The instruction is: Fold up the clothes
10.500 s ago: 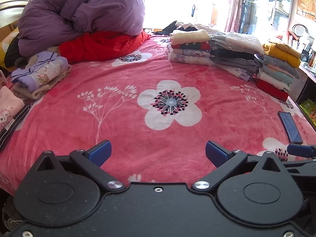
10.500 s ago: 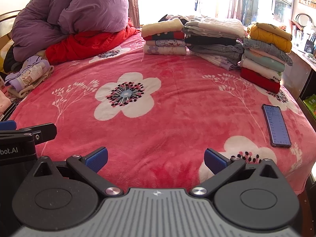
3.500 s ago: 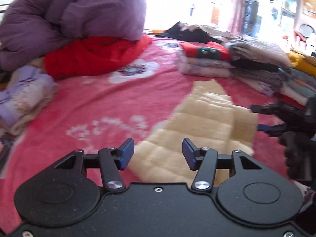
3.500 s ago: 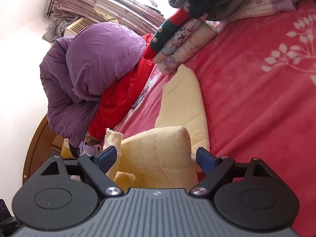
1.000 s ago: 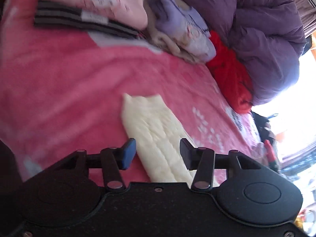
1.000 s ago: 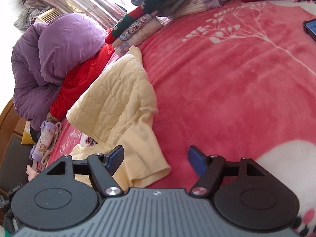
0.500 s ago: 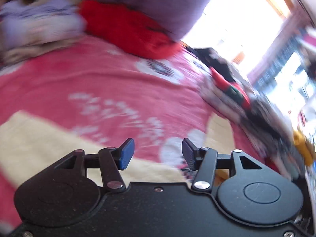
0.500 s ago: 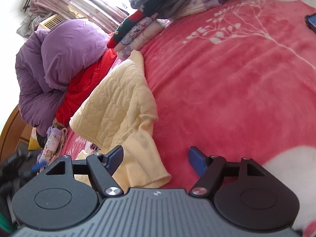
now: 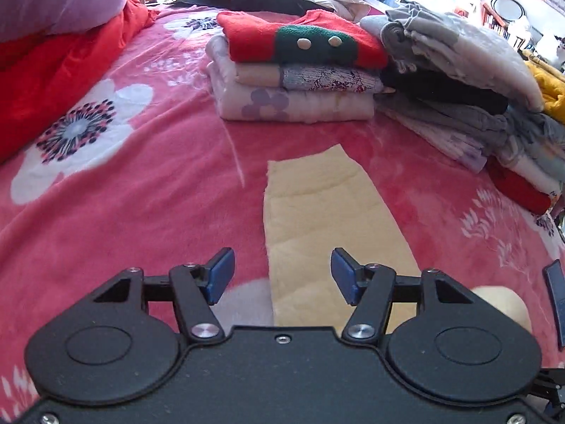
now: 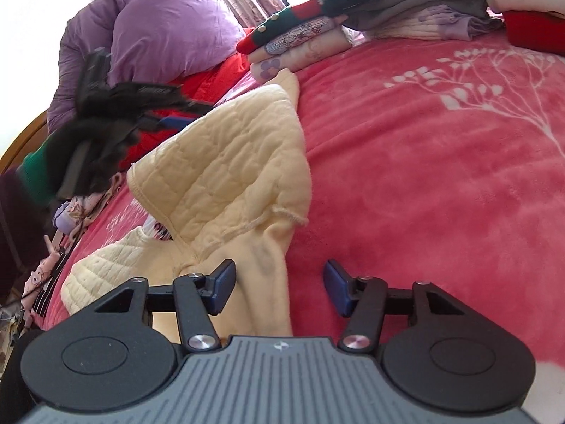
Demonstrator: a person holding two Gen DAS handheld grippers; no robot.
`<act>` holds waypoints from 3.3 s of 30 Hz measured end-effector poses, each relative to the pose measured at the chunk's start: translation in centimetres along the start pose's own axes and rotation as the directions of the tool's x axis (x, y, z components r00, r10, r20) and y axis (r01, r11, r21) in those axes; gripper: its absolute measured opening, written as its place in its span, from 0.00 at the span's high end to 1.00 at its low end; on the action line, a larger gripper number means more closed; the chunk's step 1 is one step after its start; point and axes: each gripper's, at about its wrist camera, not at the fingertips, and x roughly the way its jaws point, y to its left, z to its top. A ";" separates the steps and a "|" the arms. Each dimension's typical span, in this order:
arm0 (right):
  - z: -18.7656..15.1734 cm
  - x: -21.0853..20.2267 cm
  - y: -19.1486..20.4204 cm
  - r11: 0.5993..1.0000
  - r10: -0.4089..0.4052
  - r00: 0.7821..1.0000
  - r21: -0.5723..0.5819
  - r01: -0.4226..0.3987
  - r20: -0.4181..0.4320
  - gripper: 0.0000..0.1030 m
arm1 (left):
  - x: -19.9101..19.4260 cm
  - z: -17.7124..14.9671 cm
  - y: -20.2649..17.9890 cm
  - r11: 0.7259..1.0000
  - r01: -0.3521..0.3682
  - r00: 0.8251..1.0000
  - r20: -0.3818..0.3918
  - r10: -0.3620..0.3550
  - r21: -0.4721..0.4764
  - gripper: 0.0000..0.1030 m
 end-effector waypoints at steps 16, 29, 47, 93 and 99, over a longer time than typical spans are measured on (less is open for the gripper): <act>2.7 0.3 -0.5 0.993 0.113 0.993 0.033 -0.113 -0.014 0.93 | -0.8 1.3 2.4 0.999 0.031 0.975 0.219 -0.026 -0.021 0.92; 7.5 1.0 -2.2 0.985 0.004 0.994 0.169 -0.023 0.111 0.88 | -9.3 -9.2 17.5 0.828 -0.156 0.920 0.227 0.321 -0.539 0.80; 7.1 4.4 0.1 0.997 0.048 0.997 0.060 -0.051 0.056 0.89 | -6.5 -8.6 18.5 0.839 -0.036 0.921 0.307 0.239 -0.543 0.94; -6.4 -0.7 1.1 0.810 0.079 0.992 0.573 -0.121 0.096 0.34 | -27.3 -40.8 16.2 0.285 0.066 0.892 0.184 0.412 -0.956 0.38; -5.9 1.4 -0.1 0.759 0.085 0.978 0.624 -0.186 0.189 0.56 | -26.2 -40.6 16.0 0.290 0.033 0.876 0.167 0.452 -0.956 0.39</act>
